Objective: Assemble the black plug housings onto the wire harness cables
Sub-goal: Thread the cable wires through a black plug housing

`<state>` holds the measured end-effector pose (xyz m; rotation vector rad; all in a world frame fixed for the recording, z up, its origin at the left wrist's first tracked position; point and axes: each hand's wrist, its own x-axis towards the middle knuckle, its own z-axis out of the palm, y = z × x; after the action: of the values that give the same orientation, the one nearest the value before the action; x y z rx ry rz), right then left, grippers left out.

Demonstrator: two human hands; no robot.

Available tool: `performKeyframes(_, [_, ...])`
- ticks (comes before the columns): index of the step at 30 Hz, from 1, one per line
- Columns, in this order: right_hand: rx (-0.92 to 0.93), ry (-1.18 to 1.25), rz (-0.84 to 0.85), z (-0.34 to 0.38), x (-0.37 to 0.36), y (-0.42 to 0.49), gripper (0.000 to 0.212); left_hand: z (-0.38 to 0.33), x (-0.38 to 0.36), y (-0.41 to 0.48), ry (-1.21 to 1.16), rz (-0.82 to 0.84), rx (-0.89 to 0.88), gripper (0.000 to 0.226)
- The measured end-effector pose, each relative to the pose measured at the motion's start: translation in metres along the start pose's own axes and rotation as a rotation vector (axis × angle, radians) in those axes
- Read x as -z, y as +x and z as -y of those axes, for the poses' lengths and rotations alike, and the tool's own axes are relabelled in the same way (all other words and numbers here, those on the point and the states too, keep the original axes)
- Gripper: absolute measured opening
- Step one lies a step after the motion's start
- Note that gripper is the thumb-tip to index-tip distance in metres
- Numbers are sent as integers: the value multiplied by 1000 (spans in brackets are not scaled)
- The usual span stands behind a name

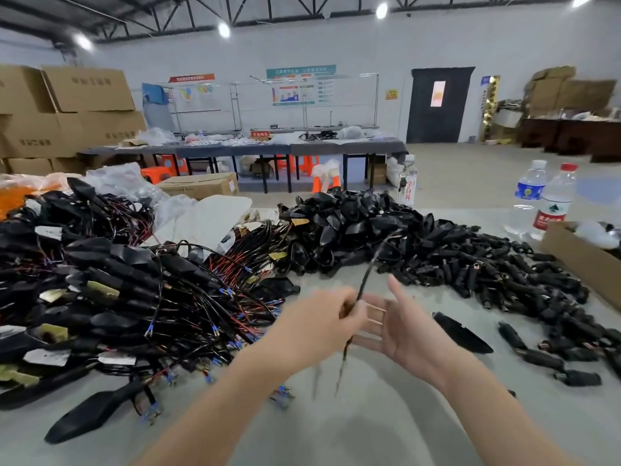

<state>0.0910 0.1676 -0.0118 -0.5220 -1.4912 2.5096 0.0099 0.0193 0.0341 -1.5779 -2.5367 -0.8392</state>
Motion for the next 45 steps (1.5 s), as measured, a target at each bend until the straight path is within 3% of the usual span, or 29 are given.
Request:
performKeyframes(2, [77,189,41,7,6,-1,58,-3,1,-8,141,30,-58,31])
performKeyframes(4, [205,341,13,12,11,-3,42,5,4,-11,176,48,-12,31])
performKeyframes(6, [283,442,-91,12,19,-2,31,20,8,-10,125,61,77,34])
performKeyframes(7, [280,469,-152,10,22,-1,36,29,8,-9,115,53,125,34])
performKeyframes(10, [230,442,-241,-10,23,2,56,62,0,-11,197,30,240,27])
performKeyframes(14, [200,412,-298,-46,22,9,25,96,-12,-18,436,66,376,22])
performKeyframes(18, [254,327,-315,-56,17,18,22,98,-38,-22,669,-63,338,21])
performKeyframes(20, [276,252,-306,-55,13,21,20,85,-60,-18,511,-189,197,30])
performKeyframes(23, [270,200,-305,-57,9,25,20,62,-93,-6,361,-180,-3,39])
performKeyframes(27, [313,252,-356,-54,17,26,20,52,-107,1,142,-139,-25,50])
performKeyframes(30, [353,315,-378,-52,23,26,20,54,-107,-1,115,-133,-69,47])
performKeyframes(37, [449,160,-445,-56,21,29,21,64,-109,2,140,-153,53,34])
performKeyframes(42, [452,-86,-453,-60,7,39,19,75,-106,4,-332,-375,263,32])
performKeyframes(45, [507,-303,-497,-54,-7,72,20,80,-99,5,-480,-547,302,27])
